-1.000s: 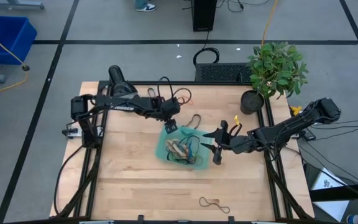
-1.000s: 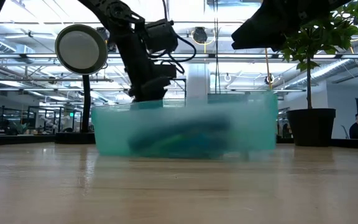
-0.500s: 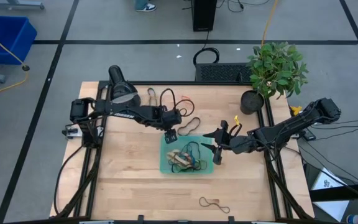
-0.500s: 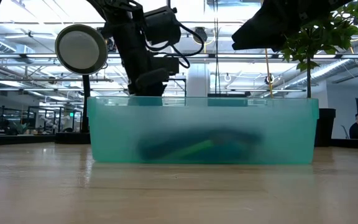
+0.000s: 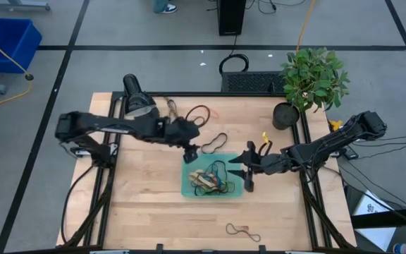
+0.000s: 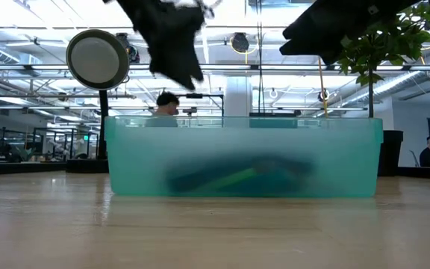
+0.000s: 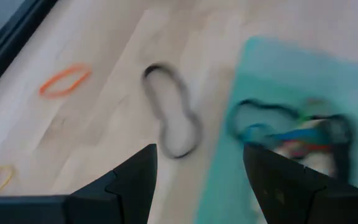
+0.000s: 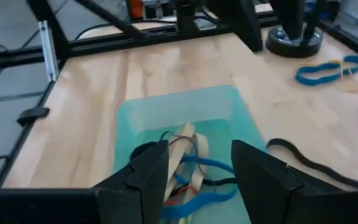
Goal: Pick and place rubber bands into bin
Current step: Put the purple rubber band into the green bin
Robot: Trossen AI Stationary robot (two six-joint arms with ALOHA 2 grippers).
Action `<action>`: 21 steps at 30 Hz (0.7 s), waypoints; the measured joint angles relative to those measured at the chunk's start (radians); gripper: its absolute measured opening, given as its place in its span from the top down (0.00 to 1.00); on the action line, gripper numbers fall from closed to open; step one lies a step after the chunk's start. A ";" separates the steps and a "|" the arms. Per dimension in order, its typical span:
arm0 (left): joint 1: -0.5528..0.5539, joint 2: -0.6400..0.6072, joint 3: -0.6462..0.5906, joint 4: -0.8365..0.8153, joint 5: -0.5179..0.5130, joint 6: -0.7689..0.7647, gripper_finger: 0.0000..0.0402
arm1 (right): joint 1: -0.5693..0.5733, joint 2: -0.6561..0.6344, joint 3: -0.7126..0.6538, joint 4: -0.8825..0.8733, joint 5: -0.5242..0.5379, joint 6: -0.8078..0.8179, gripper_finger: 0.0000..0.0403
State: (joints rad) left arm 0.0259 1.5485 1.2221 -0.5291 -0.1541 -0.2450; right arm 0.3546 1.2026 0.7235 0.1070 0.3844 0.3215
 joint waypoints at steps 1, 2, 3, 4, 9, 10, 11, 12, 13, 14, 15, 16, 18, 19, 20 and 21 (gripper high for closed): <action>-0.026 -0.020 0.000 0.011 -0.005 -0.007 0.39 | 0.000 0.000 0.000 0.000 -0.011 -0.016 0.58; -0.052 -0.043 0.000 0.025 -0.011 -0.017 0.39 | 0.000 0.000 0.000 0.000 -0.023 -0.025 0.58; -0.082 -0.064 0.000 0.029 -0.023 -0.032 0.39 | 0.003 0.000 0.000 -0.001 -0.024 -0.031 0.58; -0.111 -0.082 0.000 0.037 -0.037 -0.051 0.39 | 0.007 0.000 0.000 -0.002 -0.024 -0.040 0.58; -0.279 -0.151 0.000 0.083 -0.150 -0.107 0.39 | 0.023 0.000 0.000 -0.006 -0.063 -0.083 0.58; -0.313 -0.162 0.001 0.092 -0.170 -0.111 0.39 | 0.023 0.000 0.000 -0.007 -0.078 -0.083 0.58; -0.351 -0.173 -0.001 0.089 -0.189 -0.118 0.39 | 0.023 0.000 0.000 -0.006 -0.095 -0.083 0.58; -0.383 -0.182 -0.004 0.088 -0.203 -0.123 0.39 | 0.026 0.000 0.000 -0.007 -0.102 -0.083 0.58; -0.412 -0.186 -0.007 0.104 -0.217 -0.124 0.39 | 0.033 0.000 0.000 -0.007 -0.099 -0.083 0.58; -0.440 -0.189 -0.013 0.131 -0.226 -0.129 0.39 | 0.044 0.000 0.000 -0.009 -0.095 -0.083 0.58; -0.467 -0.195 -0.025 0.146 -0.236 -0.138 0.39 | 0.054 0.000 0.000 -0.009 -0.090 -0.086 0.59; -0.495 -0.203 -0.045 0.151 -0.243 -0.148 0.39 | 0.068 0.000 0.001 -0.008 -0.074 -0.089 0.59; -0.537 -0.209 -0.087 0.216 -0.248 -0.157 0.39 | 0.099 0.000 0.005 -0.010 -0.032 -0.091 0.62; -0.553 -0.215 -0.113 0.260 -0.248 -0.159 0.39 | 0.115 0.000 0.011 -0.013 -0.009 -0.092 0.63; -0.572 -0.228 -0.148 0.291 -0.249 -0.163 0.39 | 0.129 0.000 0.020 -0.016 0.012 -0.096 0.65; -0.591 -0.244 -0.188 0.327 -0.255 -0.171 0.39 | 0.147 0.000 0.032 -0.016 0.030 -0.099 0.67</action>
State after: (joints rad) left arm -0.5647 1.3049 1.0340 -0.2024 -0.4088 -0.4162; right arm 0.5012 1.2030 0.7551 0.0910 0.4145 0.2222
